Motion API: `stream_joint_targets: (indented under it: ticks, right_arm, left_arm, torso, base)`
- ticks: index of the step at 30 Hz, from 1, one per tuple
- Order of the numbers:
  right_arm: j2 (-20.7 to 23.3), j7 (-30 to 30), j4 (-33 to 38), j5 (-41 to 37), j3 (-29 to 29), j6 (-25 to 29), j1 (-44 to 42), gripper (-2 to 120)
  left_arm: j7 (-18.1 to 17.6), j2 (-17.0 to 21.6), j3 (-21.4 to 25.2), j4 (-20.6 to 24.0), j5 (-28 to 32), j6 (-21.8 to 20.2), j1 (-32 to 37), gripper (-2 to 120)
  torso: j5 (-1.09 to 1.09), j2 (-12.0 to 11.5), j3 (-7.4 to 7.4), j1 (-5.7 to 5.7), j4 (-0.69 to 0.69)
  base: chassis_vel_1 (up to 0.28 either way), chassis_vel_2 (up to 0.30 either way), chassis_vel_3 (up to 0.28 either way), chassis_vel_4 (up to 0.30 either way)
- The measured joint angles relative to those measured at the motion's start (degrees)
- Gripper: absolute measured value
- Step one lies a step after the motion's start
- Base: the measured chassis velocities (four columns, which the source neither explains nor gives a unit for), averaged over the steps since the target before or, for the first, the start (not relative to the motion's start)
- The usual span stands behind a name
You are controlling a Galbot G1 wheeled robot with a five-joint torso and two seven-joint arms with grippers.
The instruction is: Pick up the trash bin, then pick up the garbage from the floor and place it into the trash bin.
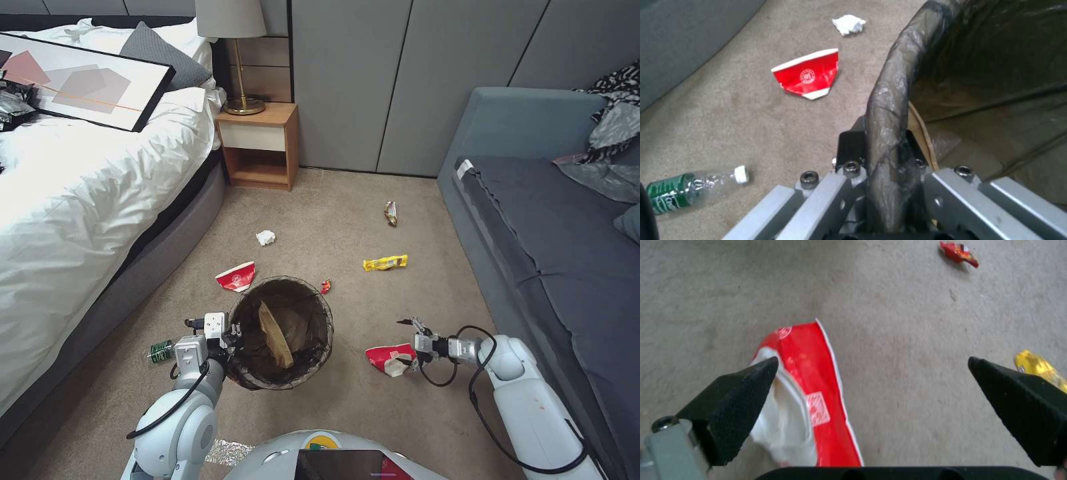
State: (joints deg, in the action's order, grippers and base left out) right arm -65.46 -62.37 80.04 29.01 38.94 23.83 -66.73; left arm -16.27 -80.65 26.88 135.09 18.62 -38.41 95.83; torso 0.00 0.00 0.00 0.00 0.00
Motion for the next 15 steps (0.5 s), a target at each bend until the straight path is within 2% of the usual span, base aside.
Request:
stream_joint_targets:
  ticks: [15]
  right_arm:
    - [-4.38, 1.51, -8.91, 3.69, -2.80, 1.39, 4.47, 100]
  left_arm:
    - [0.12, -0.70, 0.34, -0.30, -0.88, 0.03, 0.34, 3]
  torso:
    - [0.00, 0.00, 0.00, 0.00, 0.00]
  base:
    - [0.000, 0.000, 0.000, 0.000]
